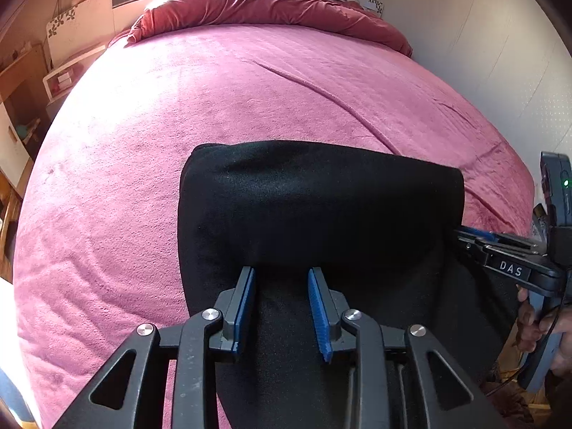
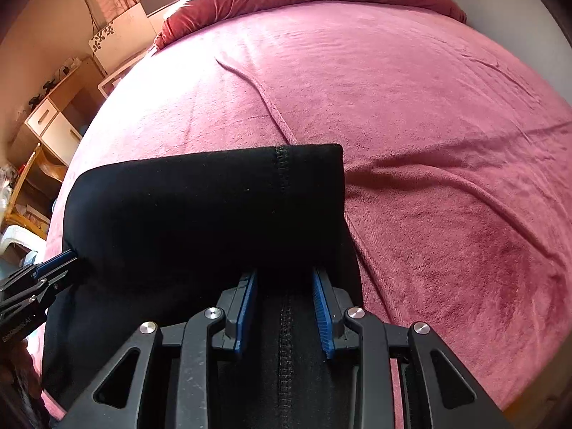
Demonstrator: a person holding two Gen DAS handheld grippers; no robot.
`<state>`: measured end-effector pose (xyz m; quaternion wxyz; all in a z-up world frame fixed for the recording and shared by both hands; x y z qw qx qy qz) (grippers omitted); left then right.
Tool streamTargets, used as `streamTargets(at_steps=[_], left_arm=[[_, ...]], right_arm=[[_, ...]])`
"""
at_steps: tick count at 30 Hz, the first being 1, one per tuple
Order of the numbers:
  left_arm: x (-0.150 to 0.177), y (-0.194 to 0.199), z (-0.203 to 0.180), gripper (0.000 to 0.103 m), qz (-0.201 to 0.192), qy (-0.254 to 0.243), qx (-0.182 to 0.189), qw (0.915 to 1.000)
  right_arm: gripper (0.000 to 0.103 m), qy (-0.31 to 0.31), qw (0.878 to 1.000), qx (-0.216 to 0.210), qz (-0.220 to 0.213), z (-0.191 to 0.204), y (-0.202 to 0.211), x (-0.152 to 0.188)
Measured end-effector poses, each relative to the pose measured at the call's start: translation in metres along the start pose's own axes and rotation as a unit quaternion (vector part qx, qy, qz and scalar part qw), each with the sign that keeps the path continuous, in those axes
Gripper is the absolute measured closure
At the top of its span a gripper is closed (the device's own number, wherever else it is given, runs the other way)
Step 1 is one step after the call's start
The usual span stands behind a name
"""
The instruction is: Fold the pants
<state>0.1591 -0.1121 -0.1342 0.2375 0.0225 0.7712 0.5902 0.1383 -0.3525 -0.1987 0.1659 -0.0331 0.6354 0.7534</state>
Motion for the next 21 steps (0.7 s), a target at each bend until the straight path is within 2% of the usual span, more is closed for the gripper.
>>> streamTargets(at_steps=[2, 3, 5, 6, 9, 14, 18, 20, 21], left_arm=[[-0.003, 0.002, 0.005, 0.072, -0.001, 0.017, 0.032, 0.9993], [-0.006, 0.004, 0.011, 0.072, 0.000, 0.036, 0.061, 0.9975], [-0.011, 0.011, 0.025, 0.072, -0.003, 0.079, 0.122, 0.9894], [-0.014, 0.015, 0.033, 0.072, -0.009, 0.099, 0.138, 0.9854], [-0.023, 0.027, 0.056, 0.072, -0.030, 0.131, 0.138, 0.9813], [-0.030, 0.010, 0.066, 0.070, 0.008, 0.142, 0.115, 0.9832], [-0.035, -0.017, 0.069, 0.059, 0.036, 0.151, 0.088, 0.9839], [-0.034, -0.031, 0.074, 0.048, 0.051, 0.163, 0.088, 0.9814], [-0.033, -0.034, 0.078, 0.045, 0.053, 0.176, 0.097, 0.9782]], right_arm=[[0.073, 0.004, 1.000, -0.002, -0.005, 0.001, 0.002, 0.001], [0.073, 0.006, 1.000, -0.004, -0.007, 0.000, 0.001, 0.002], [0.073, 0.003, 1.000, -0.014, -0.013, -0.002, 0.004, 0.005], [0.073, 0.002, 1.000, -0.019, -0.016, -0.003, 0.005, 0.006], [0.073, 0.007, 0.999, -0.022, -0.022, -0.002, 0.008, 0.008], [0.073, 0.012, 0.999, -0.030, -0.027, -0.004, 0.011, 0.012], [0.073, 0.011, 0.999, -0.041, -0.030, -0.008, 0.011, 0.013], [0.073, 0.010, 0.998, -0.046, -0.029, -0.010, 0.011, 0.013], [0.073, 0.009, 0.998, -0.047, -0.028, -0.011, 0.012, 0.013]])
Point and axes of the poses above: each gripper's, at about its wrist camera, not at the fingertips, and y roughly against the way its jaws point, z to its left, x to its underside, the point moved 7 cm from there along -y, roughly the way its jaws point, and after that the axes turned 12 degrees about z, right-handed, at the moved point
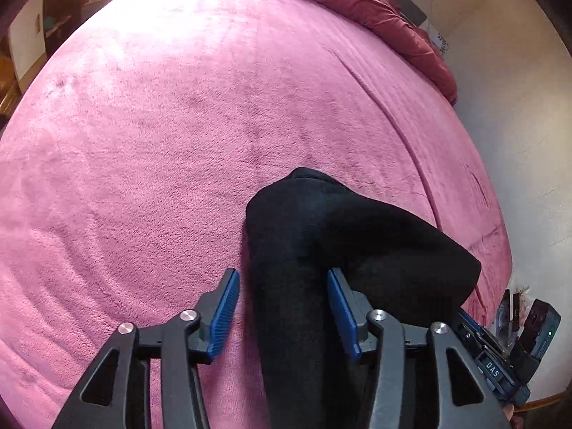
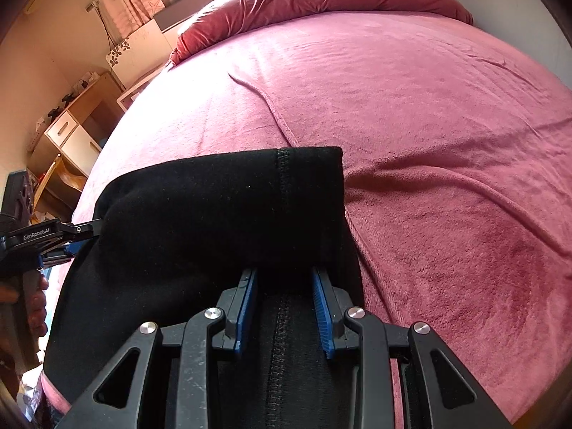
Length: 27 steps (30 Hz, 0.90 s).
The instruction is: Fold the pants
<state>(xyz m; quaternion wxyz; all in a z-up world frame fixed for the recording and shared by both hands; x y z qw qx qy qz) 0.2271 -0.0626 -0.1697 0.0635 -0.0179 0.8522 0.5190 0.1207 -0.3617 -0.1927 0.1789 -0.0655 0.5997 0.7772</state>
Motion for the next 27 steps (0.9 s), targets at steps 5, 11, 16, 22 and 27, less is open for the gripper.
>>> streamTargets(at_steps=[5, 11, 16, 22, 27], left_arm=[[0.013, 0.020, 0.007, 0.046, -0.012, 0.014, 0.053, 0.9984], [0.053, 0.033, -0.002, 0.044, -0.005, -0.046, 0.109, 0.9930], [0.079, 0.010, -0.006, 0.044, 0.025, -0.057, 0.120, 0.9909], [0.077, 0.001, -0.011, 0.045, 0.021, -0.036, 0.142, 0.9890], [0.073, 0.011, -0.021, 0.065, 0.005, -0.074, 0.151, 0.9857]], right_arm=[[0.051, 0.010, 0.999, -0.036, 0.009, 0.002, 0.015, -0.002], [0.029, -0.010, 0.996, -0.077, 0.040, -0.008, 0.021, 0.017], [0.027, -0.033, 0.991, -0.113, 0.067, -0.023, 0.004, 0.034], [0.040, -0.038, 0.980, -0.170, 0.097, -0.023, -0.015, 0.036], [0.058, -0.008, 0.983, -0.162, 0.091, -0.007, 0.000, 0.036]])
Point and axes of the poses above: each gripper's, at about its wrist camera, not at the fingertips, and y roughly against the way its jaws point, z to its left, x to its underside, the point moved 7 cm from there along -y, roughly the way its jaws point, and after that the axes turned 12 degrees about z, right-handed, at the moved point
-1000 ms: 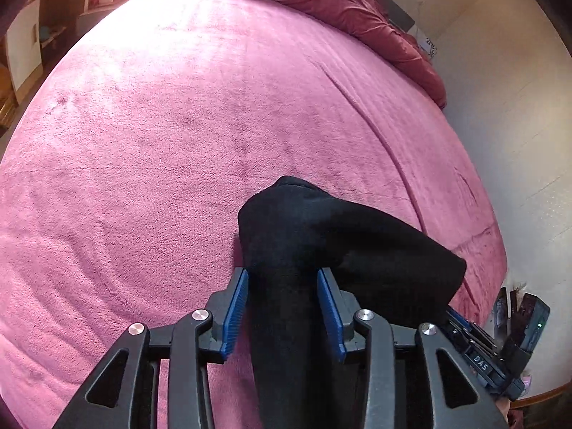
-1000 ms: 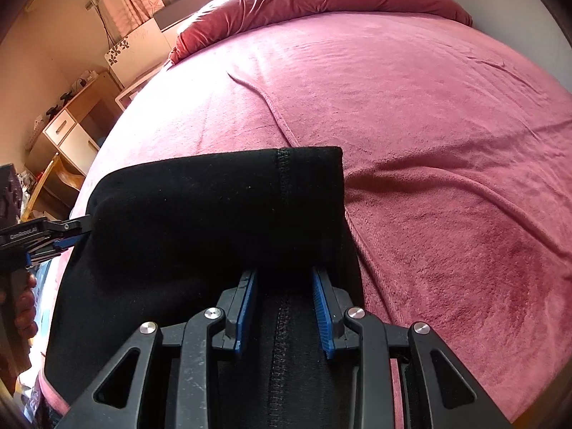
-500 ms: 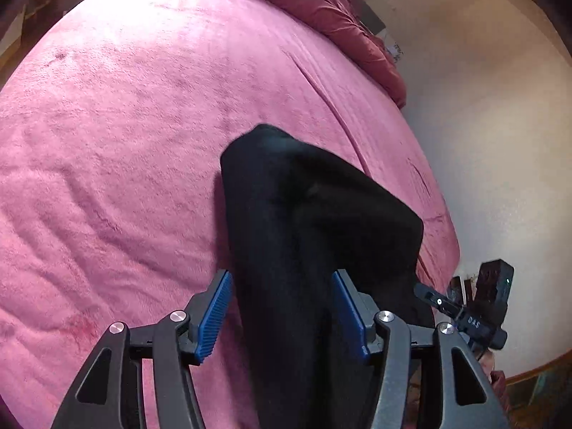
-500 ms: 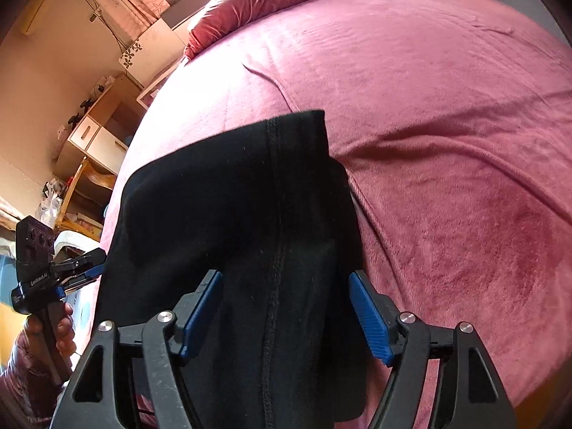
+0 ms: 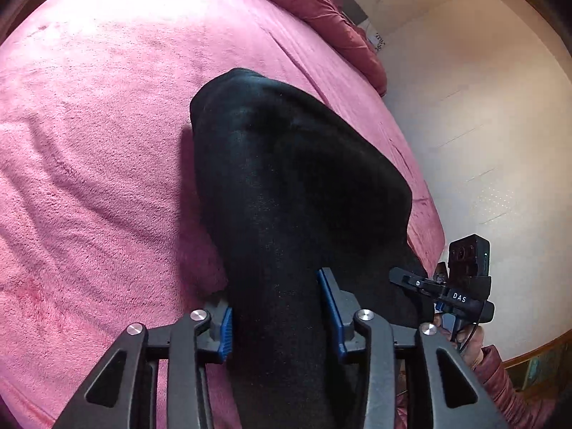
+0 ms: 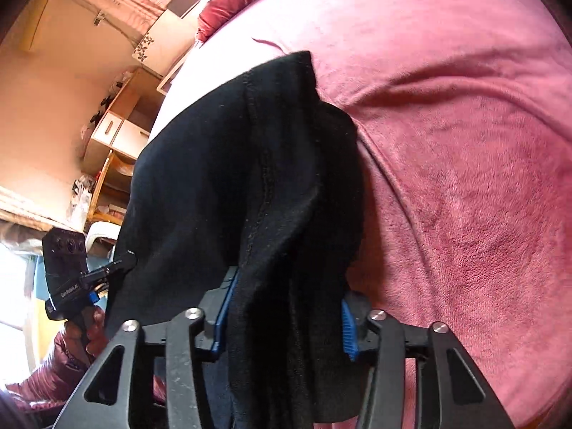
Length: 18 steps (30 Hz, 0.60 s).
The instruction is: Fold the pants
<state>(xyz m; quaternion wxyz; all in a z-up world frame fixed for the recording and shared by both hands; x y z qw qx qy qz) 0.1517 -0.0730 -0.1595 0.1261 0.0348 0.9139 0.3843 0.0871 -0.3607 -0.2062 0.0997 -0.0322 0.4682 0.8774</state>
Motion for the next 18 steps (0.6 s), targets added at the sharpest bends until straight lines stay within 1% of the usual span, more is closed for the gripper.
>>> streamTargets(at_steps=[2, 4, 8, 11, 14, 18], left_arm=[[0.000, 0.014, -0.005, 0.066, -0.011, -0.018, 0.000, 0.9998], [0.000, 0.031, -0.009, 0.066, -0.026, -0.027, 0.002, 0.9993], [-0.013, 0.073, -0.004, 0.066, -0.068, -0.026, 0.003, 0.9973], [-0.034, 0.102, 0.010, 0.066, -0.095, -0.023, -0.014, 0.9951], [-0.060, 0.123, 0.034, 0.066, -0.113, -0.007, -0.040, 0.9928], [-0.089, 0.139, 0.060, 0.066, -0.124, 0.021, -0.066, 0.9898]], right_arm=[[0.060, 0.015, 1.000, -0.003, -0.006, 0.015, 0.008, 0.000], [0.060, 0.033, 0.999, -0.008, -0.011, 0.032, 0.012, -0.007], [0.060, 0.070, 0.997, -0.027, -0.021, 0.072, 0.011, -0.037], [0.060, 0.092, 0.995, -0.039, -0.023, 0.104, -0.005, -0.073], [0.060, 0.107, 0.993, -0.043, -0.012, 0.135, -0.032, -0.109], [0.060, 0.113, 0.992, -0.049, 0.001, 0.164, -0.064, -0.150]])
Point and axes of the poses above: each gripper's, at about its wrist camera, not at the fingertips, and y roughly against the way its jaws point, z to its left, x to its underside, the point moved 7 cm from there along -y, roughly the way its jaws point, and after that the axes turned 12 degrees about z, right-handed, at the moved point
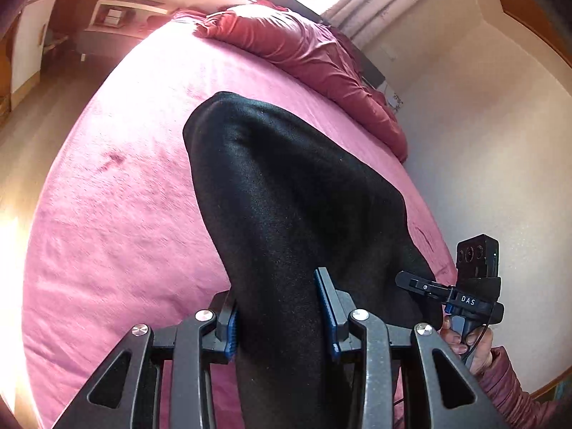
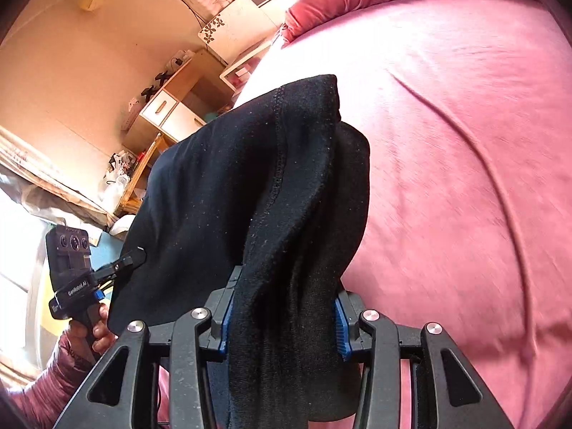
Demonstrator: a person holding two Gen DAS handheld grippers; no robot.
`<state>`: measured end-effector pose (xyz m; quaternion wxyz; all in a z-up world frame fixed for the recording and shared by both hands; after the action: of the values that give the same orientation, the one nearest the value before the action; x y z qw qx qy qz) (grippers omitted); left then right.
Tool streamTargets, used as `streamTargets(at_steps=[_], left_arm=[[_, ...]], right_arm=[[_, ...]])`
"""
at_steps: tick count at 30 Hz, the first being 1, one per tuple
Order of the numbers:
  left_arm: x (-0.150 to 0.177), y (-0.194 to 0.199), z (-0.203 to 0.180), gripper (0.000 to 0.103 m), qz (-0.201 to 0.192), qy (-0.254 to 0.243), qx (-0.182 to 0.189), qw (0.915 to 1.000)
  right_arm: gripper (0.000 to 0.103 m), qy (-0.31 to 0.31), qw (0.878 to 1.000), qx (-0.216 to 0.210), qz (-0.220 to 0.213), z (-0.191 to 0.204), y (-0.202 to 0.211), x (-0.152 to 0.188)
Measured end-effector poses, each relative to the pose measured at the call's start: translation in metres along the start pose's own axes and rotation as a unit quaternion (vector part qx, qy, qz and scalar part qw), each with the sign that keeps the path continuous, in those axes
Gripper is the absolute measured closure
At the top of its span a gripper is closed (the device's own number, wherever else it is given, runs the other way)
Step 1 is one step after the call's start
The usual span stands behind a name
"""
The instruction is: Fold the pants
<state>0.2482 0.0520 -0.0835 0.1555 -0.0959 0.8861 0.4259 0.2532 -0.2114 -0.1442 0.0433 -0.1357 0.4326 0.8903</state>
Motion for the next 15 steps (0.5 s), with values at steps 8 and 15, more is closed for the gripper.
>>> streamTargets(at_steps=[8, 15], left_arm=[[-0.009, -0.057, 0.085, 0.050, 0.056, 0.046, -0.096, 0.9927], [-0.002, -0.049, 0.077, 0.044, 0.022, 0.058, -0.124, 0.9903]], right_arm=[[0.049, -0.028, 0.998, 0.030, 0.054, -0.027, -0.077, -0.029], [0.043, -0.021, 0.997, 0.053, 0.044, -0.026, -0.064, -0.022]])
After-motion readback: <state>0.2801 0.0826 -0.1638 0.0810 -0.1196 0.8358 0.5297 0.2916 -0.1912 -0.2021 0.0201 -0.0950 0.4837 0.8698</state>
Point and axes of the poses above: each gripper's, at about its wrist camera, not at the fingertips, and y roughly against the way its jaws point, z to its left, x to its underside, the point moved 7 cm from there along -y, roughly the way its jaws point, and after that the axes turned 12 degrees about z, right-handed, at the moved point
